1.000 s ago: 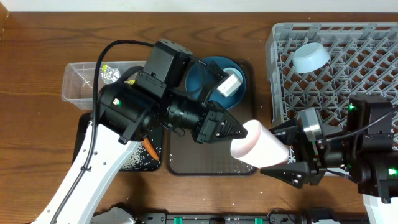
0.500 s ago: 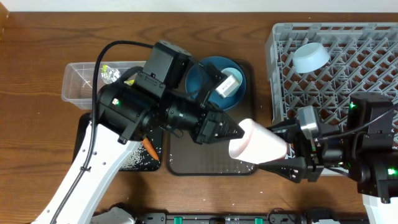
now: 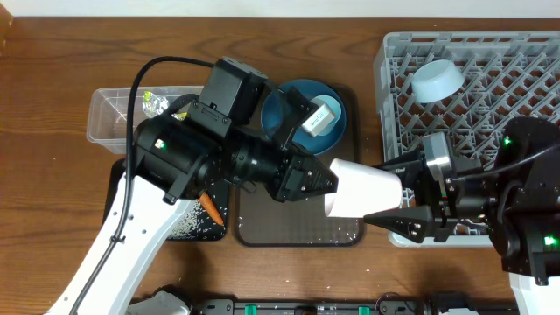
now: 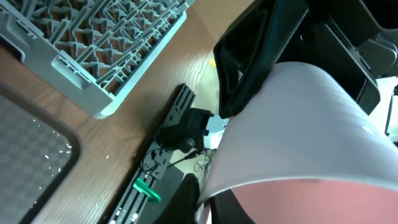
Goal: Sort waste into correct bins and load items into the dishwasher rack
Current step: 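Carry the pink cup right toward the open right gripper, then grasp the pink cup with the right gripper and release the left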
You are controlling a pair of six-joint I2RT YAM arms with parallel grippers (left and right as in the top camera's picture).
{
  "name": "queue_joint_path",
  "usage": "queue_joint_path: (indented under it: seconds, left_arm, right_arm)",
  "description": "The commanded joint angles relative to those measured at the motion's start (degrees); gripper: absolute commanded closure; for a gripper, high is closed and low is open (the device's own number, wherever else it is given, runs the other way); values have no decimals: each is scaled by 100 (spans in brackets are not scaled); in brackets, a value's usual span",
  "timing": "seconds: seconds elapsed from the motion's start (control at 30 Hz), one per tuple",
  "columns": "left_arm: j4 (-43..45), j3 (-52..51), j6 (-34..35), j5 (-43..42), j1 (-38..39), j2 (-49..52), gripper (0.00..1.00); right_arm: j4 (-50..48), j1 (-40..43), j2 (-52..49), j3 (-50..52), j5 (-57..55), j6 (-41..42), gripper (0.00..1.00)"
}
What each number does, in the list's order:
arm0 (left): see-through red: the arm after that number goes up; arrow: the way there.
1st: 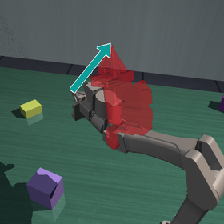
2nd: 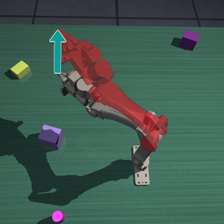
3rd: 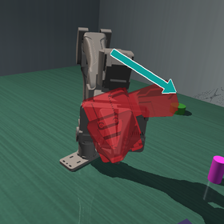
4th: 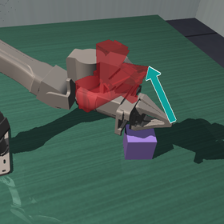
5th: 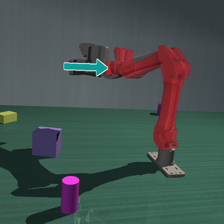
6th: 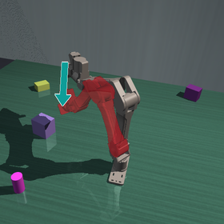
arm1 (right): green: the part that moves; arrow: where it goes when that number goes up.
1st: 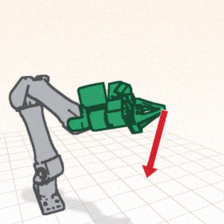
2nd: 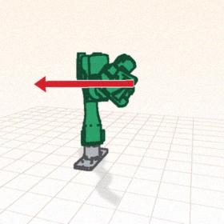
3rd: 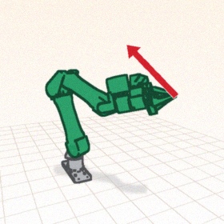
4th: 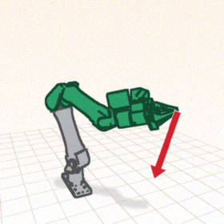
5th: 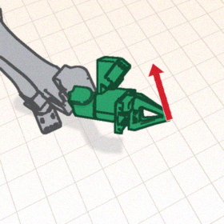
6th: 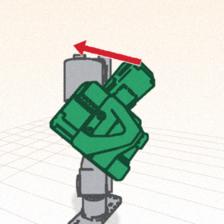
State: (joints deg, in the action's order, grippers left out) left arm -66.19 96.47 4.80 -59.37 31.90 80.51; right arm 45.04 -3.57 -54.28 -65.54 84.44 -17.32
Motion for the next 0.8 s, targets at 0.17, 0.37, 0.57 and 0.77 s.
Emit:
queue_joint_path:
  seconds: [0.17, 0.37, 0.57, 0.77]
  left_arm:
    - [-188, -68, 72, 1263, 31, -2, 86]
    - [-96, -68, 463, 2345, -39, -2, 79]
    - [-98, -68, 649, 3077, -212, -2, 73]
    - [-109, -68, 649, 4083, -225, -2, 57]
  right_arm:
    - [-240, -15, 28, -116, 197, 365, 49]
    - [-236, -15, 15, -116, 133, 380, 51]
    - [-44, -15, 11, -116, -903, 826, 52]
    - [907, -15, -50, -116, -3869, 1775, 66]
